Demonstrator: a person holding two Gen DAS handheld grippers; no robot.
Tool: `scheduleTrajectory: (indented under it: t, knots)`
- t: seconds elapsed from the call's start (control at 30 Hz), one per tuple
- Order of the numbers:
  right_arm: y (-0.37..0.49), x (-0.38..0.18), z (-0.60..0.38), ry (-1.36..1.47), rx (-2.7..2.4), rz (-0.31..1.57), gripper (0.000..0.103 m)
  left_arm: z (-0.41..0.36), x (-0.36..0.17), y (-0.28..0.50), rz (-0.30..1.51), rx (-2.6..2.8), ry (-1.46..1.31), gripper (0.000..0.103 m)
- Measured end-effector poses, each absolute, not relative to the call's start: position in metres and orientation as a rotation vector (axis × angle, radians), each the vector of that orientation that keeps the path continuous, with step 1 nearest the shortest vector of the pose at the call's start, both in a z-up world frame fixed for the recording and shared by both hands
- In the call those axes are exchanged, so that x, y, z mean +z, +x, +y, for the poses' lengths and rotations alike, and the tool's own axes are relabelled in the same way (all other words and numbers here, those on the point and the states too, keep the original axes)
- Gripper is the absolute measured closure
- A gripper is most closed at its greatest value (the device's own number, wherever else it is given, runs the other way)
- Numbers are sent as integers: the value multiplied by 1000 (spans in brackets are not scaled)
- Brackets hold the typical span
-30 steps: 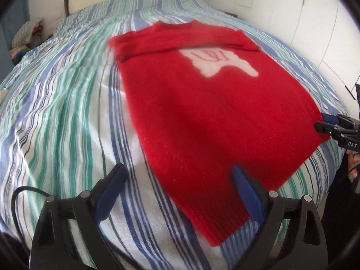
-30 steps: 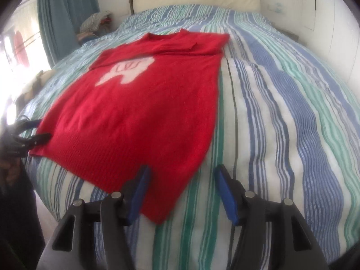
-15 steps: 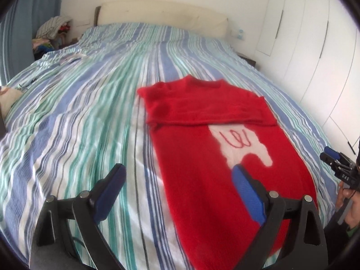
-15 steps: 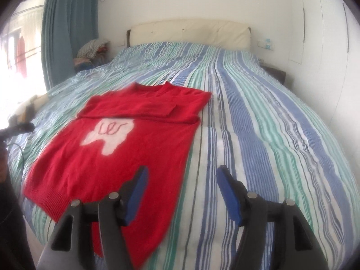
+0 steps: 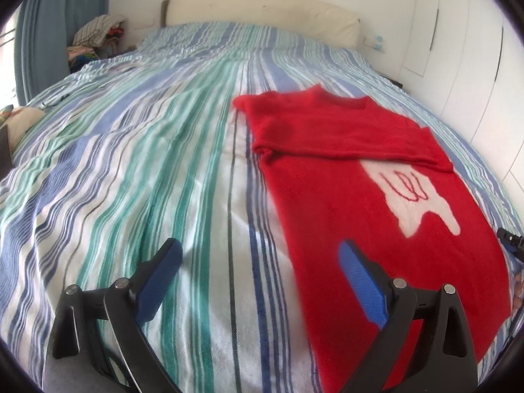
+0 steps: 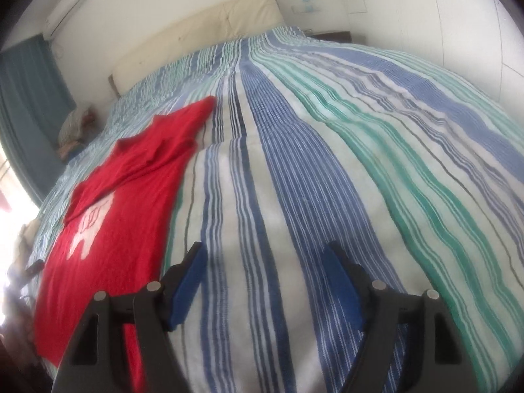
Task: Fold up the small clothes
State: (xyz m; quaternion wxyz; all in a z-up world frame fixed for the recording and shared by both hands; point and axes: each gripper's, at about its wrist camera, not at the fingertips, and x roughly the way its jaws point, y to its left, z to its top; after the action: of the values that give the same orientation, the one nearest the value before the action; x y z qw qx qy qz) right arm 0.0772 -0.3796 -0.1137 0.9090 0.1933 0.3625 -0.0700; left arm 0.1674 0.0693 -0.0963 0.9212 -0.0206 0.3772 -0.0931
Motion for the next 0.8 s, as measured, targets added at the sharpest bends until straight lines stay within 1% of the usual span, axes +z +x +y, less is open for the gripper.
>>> scheduleTrajectory:
  t: [0.17,0.23,0.43,0.57,0.8]
  knots:
    - [83,-119,-367,328,-144,767,15,68,-107,173,824,-189,-48,5]
    - [83,-120,-363,309,-144,769,14,69,-108,172,826,-191,-64,4]
    - [82,-122,-364,320,-137,760,12,76,-109,173,837,-189,-120,4]
    - [83,-122,-359,297,-141,765,9,76,-110,173,839,-187,-114,4]
    - [84,-123,-357,291,-142,767,8,76,-110,173,840,-186,-108,3]
